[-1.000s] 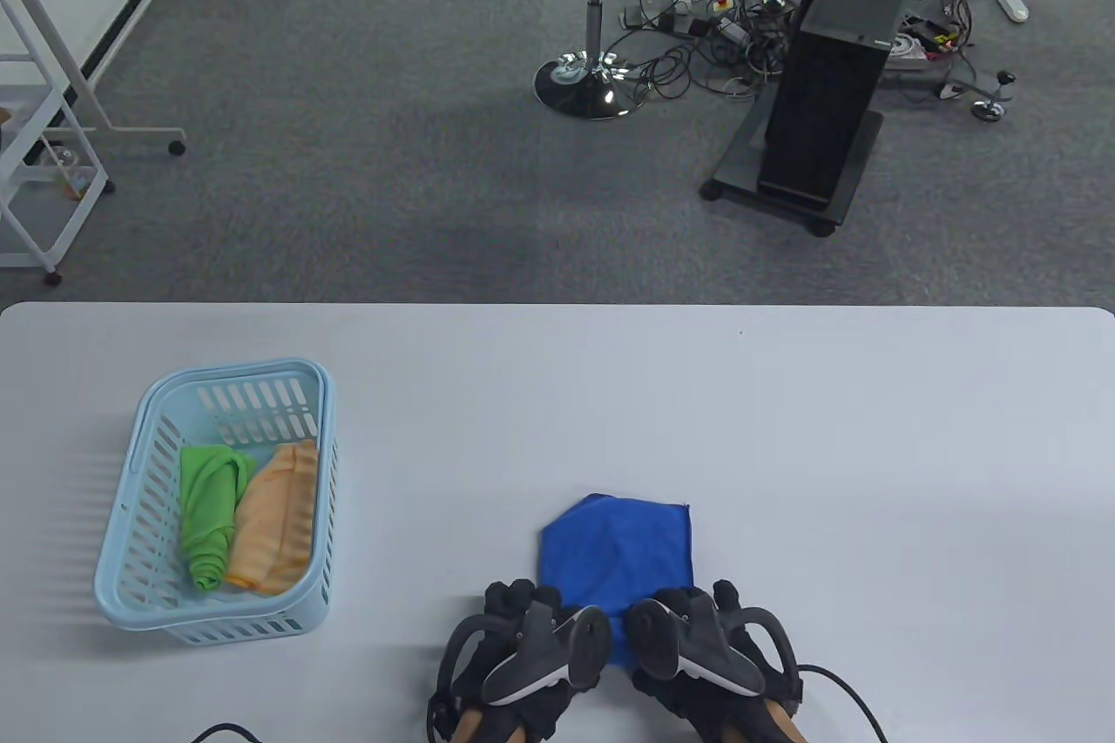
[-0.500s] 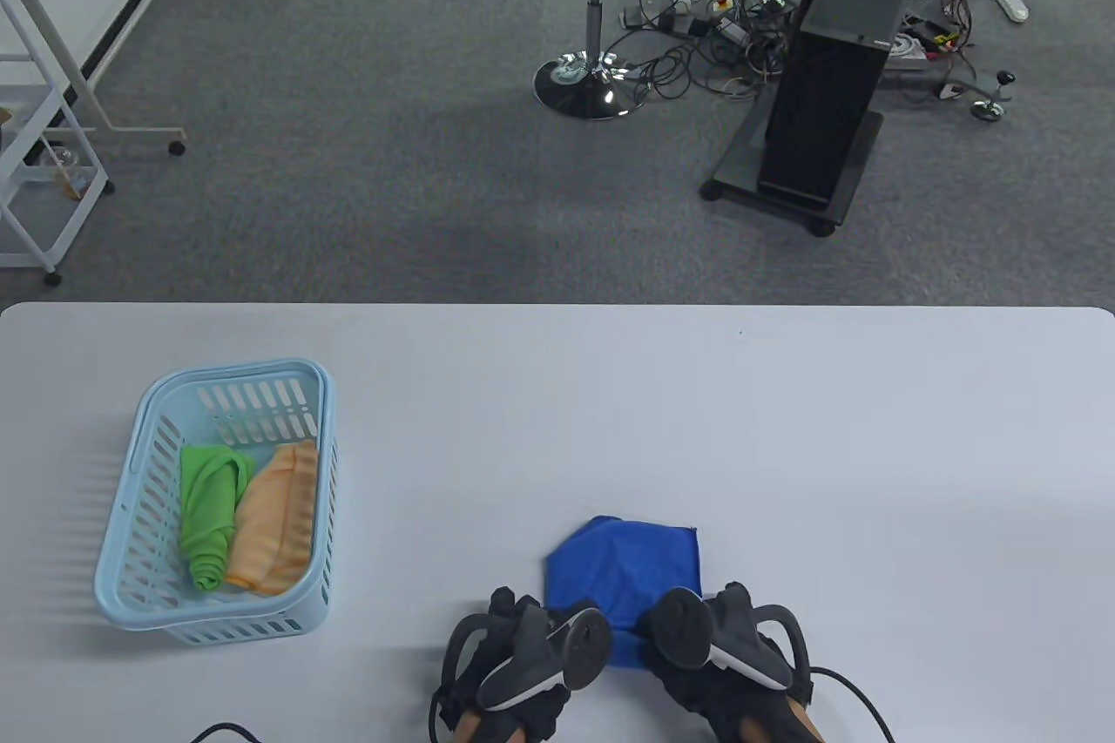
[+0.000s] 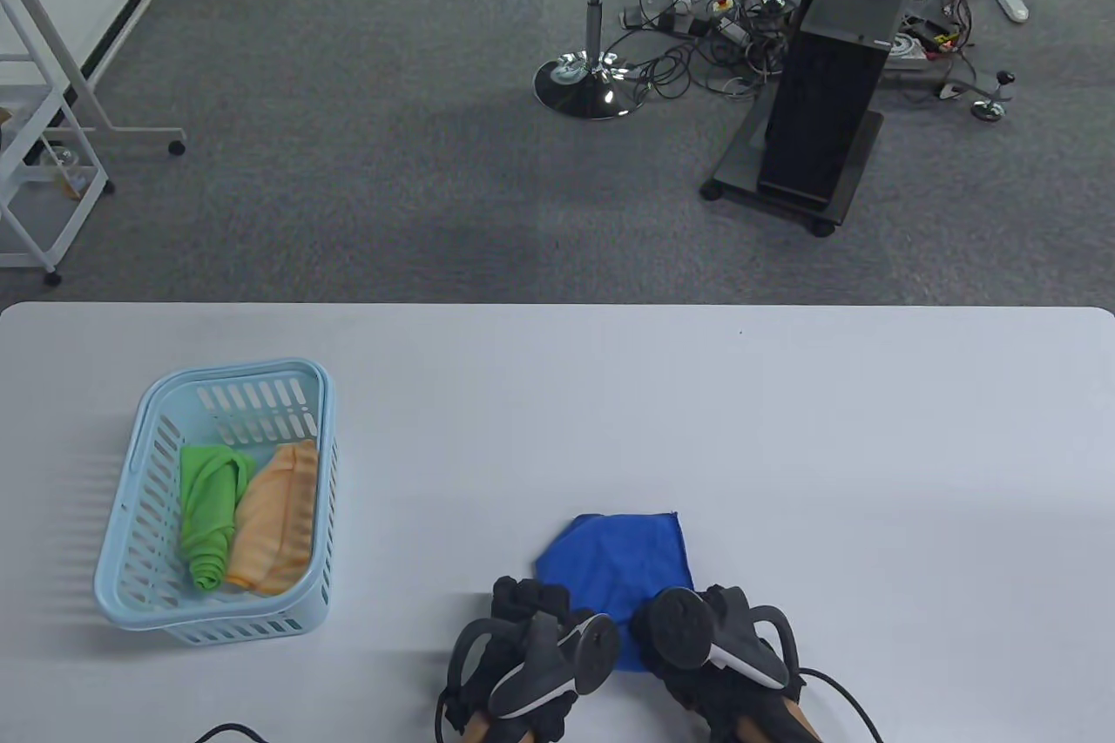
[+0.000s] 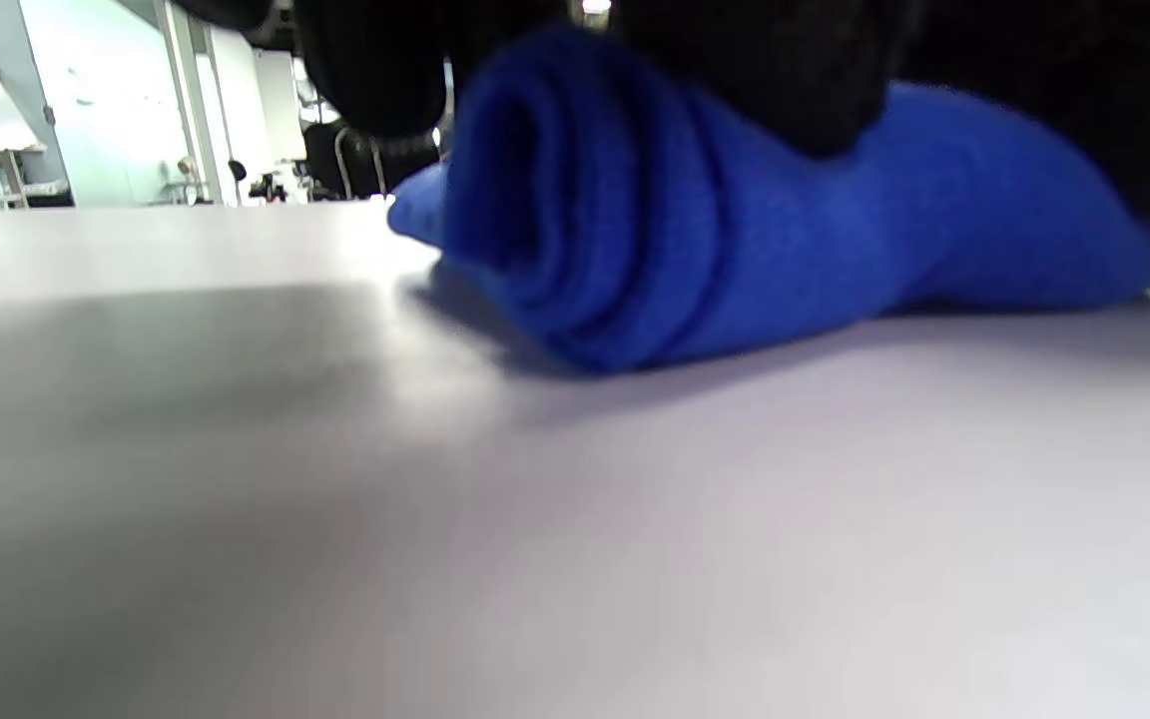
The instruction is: Roll rectangular towel into towel roll
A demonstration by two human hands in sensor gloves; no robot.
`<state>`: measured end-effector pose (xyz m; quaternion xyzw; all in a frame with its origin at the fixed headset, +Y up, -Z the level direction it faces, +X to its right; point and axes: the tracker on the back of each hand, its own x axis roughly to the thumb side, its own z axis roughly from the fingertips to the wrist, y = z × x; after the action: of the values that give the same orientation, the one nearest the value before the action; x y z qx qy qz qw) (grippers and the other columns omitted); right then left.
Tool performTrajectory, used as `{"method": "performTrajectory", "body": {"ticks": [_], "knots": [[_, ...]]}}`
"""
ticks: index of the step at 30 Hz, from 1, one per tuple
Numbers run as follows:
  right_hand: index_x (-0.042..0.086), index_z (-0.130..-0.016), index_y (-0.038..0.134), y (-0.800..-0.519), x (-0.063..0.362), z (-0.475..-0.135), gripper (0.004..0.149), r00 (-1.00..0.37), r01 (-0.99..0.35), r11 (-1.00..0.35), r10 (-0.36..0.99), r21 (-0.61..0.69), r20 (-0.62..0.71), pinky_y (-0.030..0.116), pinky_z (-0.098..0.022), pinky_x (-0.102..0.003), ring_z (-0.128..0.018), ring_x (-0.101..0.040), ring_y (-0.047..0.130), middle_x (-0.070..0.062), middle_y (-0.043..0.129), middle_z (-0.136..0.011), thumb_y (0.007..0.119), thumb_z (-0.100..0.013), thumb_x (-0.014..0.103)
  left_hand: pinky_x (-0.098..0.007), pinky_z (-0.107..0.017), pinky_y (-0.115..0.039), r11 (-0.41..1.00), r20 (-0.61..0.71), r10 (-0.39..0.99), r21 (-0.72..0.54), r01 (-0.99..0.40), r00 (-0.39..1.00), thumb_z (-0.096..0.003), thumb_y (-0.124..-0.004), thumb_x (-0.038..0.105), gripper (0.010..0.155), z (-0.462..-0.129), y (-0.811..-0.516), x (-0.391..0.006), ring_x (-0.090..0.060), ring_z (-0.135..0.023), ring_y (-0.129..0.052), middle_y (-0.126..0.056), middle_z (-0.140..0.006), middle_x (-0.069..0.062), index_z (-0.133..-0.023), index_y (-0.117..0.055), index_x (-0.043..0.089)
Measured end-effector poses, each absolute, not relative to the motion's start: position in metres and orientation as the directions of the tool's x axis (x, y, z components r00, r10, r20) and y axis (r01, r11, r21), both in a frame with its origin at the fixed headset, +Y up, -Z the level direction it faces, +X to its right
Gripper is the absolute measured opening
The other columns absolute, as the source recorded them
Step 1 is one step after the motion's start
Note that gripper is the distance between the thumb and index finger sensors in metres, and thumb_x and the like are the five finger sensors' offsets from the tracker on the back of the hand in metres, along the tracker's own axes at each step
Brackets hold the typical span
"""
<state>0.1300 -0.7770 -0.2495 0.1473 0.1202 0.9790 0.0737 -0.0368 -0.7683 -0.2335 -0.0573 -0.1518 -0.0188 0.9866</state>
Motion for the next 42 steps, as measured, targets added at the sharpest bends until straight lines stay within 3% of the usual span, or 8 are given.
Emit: {"method": "performTrajectory", "body": {"ticks": [3, 6, 18, 22, 26, 32, 36, 42], "knots": [[0.029, -0.092, 0.062, -0.779, 0.132, -0.25, 0.068, -0.948, -0.105, -0.948, 0.187, 0.302, 0.259, 0.04, -0.07, -0.065, -0.09, -0.028, 0.063, -0.004, 0.056, -0.095, 0.076, -0.029, 0.05, -0.067, -0.071, -0.039, 0.995, 0.328, -0.095, 0.022, 0.093, 0.94, -0.0387, -0.079, 0.039, 0.054, -0.228, -0.756, -0.033, -0.038, -0.092, -0.059, -0.062, -0.095, -0.008, -0.09, -0.063, 0.033], [0.028, -0.094, 0.057, -0.78, 0.129, -0.25, 0.074, -0.956, -0.051, -0.948, 0.137, 0.315, 0.258, 0.039, -0.071, -0.066, -0.091, -0.027, 0.061, -0.003, 0.054, -0.096, 0.079, -0.027, 0.05, -0.066, -0.07, -0.041, 0.978, 0.373, -0.131, -0.103, 0.181, 0.919, -0.0409, -0.071, 0.042, 0.047, -0.228, -0.762, -0.028, -0.039, -0.095, -0.06, -0.072, -0.094, -0.007, -0.084, -0.081, 0.027], [0.024, -0.087, 0.075, -0.774, 0.136, -0.255, 0.058, -0.945, -0.174, -0.94, 0.243, 0.294, 0.216, 0.045, -0.069, -0.065, -0.081, -0.027, 0.074, -0.004, 0.074, -0.083, 0.074, -0.031, 0.041, -0.067, -0.071, -0.044, 0.951, 0.355, -0.066, -0.262, 0.167, 0.933, -0.0336, -0.082, 0.052, 0.069, -0.233, -0.772, -0.041, -0.034, -0.105, -0.058, -0.07, -0.102, 0.001, -0.096, -0.058, 0.036], [0.021, -0.081, 0.084, -0.771, 0.141, -0.256, 0.055, -0.937, -0.195, -0.927, 0.273, 0.32, 0.22, 0.048, -0.068, -0.066, -0.072, -0.026, 0.082, -0.005, 0.083, -0.073, 0.074, -0.031, 0.042, -0.063, -0.068, -0.057, 0.993, 0.457, -0.059, -0.065, 0.099, 0.888, -0.0347, -0.084, 0.039, 0.058, -0.231, -0.767, -0.038, -0.028, -0.091, -0.083, -0.095, -0.082, -0.001, -0.091, -0.07, 0.032], [0.027, -0.084, 0.08, -0.764, 0.148, -0.251, 0.057, -0.942, -0.179, -0.955, 0.236, 0.237, 0.239, 0.047, -0.069, -0.065, -0.078, -0.026, 0.079, -0.003, 0.078, -0.079, 0.077, -0.029, 0.045, -0.062, -0.067, -0.059, 0.989, 0.443, -0.02, -0.121, 0.081, 0.896, -0.0359, -0.078, 0.04, 0.056, -0.232, -0.768, -0.038, -0.03, -0.085, -0.088, -0.099, -0.076, -0.004, -0.091, -0.074, 0.03], [0.035, -0.089, 0.069, -0.758, 0.149, -0.246, 0.06, -0.907, -0.223, -0.953, 0.281, 0.207, 0.314, 0.046, -0.071, -0.062, -0.091, -0.028, 0.067, -0.003, 0.061, -0.095, 0.08, -0.03, 0.039, -0.065, -0.07, -0.044, 0.976, 0.349, 0.027, -0.213, 0.052, 0.937, -0.0379, -0.074, 0.042, 0.055, -0.237, -0.77, -0.043, -0.039, -0.096, -0.062, -0.08, -0.09, -0.009, -0.091, -0.082, 0.027], [0.032, -0.094, 0.064, -0.77, 0.144, -0.248, 0.071, -0.932, -0.072, -0.947, 0.176, 0.314, 0.316, 0.044, -0.071, -0.064, -0.096, -0.032, 0.06, -0.005, 0.058, -0.1, 0.082, -0.027, 0.046, -0.066, -0.07, -0.039, 0.971, 0.32, 0.058, -0.237, 0.02, 0.946, -0.039, -0.072, 0.042, 0.056, -0.24, -0.771, -0.045, -0.041, -0.097, -0.053, -0.069, -0.094, -0.011, -0.091, -0.083, 0.026], [0.032, -0.095, 0.061, -0.775, 0.135, -0.251, 0.074, -0.954, 0.023, -0.957, 0.065, 0.288, 0.292, 0.043, -0.072, -0.064, -0.097, -0.033, 0.058, -0.003, 0.057, -0.099, 0.083, -0.027, 0.047, -0.066, -0.07, -0.04, 0.964, 0.358, -0.012, -0.244, 0.106, 0.934, -0.0413, -0.07, 0.044, 0.065, -0.236, -0.773, -0.041, -0.038, -0.094, -0.058, -0.067, -0.089, -0.007, -0.101, -0.046, 0.031]]}}
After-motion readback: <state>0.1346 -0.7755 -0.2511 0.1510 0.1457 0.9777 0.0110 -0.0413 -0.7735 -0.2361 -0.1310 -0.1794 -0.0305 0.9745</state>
